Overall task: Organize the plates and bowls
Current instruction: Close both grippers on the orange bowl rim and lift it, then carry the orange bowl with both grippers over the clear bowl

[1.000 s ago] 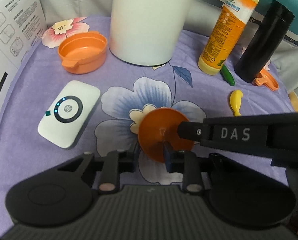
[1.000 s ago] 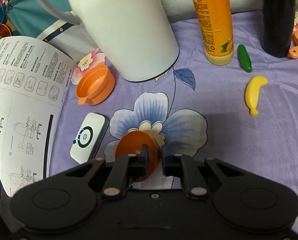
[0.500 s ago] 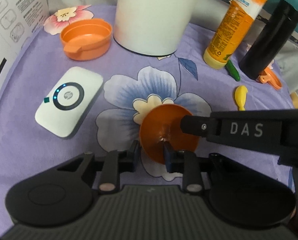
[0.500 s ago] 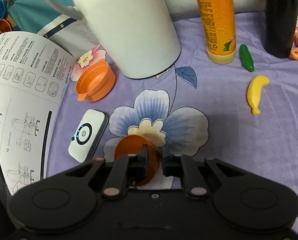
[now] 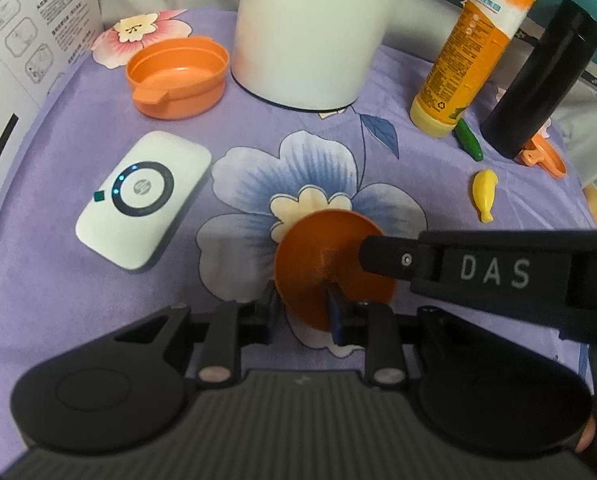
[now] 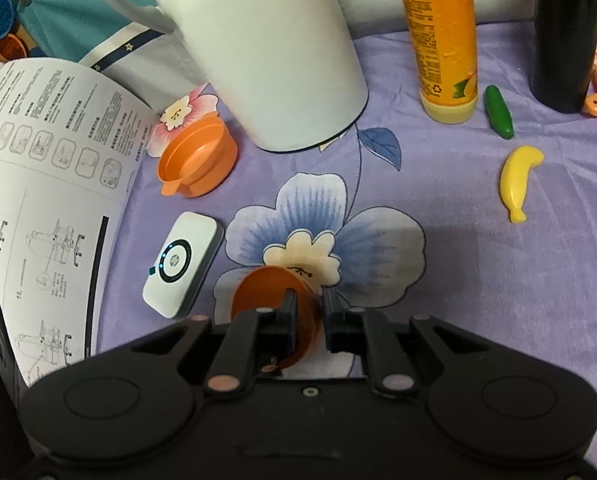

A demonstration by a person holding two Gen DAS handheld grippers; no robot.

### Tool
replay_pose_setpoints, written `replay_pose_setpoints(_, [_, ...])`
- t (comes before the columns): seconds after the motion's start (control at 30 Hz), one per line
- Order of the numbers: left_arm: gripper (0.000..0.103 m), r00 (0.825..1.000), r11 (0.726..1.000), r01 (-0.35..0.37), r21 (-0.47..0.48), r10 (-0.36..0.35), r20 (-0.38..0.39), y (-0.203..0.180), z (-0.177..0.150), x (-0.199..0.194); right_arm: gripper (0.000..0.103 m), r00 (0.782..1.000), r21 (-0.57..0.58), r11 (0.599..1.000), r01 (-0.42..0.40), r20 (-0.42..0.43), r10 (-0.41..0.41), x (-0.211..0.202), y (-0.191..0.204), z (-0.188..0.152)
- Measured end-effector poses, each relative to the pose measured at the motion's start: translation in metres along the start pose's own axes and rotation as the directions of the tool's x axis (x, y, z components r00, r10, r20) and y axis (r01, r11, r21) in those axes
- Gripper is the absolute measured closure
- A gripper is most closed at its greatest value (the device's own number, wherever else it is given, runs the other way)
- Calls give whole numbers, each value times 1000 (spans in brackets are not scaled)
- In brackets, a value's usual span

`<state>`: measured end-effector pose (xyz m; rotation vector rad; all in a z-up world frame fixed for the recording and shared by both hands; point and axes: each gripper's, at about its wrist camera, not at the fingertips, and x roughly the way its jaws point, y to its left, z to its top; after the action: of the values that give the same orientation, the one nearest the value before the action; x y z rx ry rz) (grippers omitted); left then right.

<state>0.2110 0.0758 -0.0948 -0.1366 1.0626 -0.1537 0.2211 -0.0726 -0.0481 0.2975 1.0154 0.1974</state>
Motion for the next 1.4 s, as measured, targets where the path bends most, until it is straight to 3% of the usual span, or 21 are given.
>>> replay_pose_setpoints(0.27, [79,1000,1000,19,-5,-19,6,-6,-5,-18,90,1000,-8,1000,7,15,-7,-18,1,-8])
replay_pose_setpoints(0.63, [79,996,996,85,-18,-84,21,-29,-36,-65,90,998,4,1000,-8,64,8,-79,-15,-43])
replay_pose_setpoints(1.07, [79,994,993,90,77,-94,48,-82,-76,-122,89,991,70,997,-22,130,13,-153,-40,-86])
replay_pose_setpoints(1.4, [79,994,989,99,109,-103,33,-107,-107,-142,89,987,105,994,-36,158,20,-190,-62,-120])
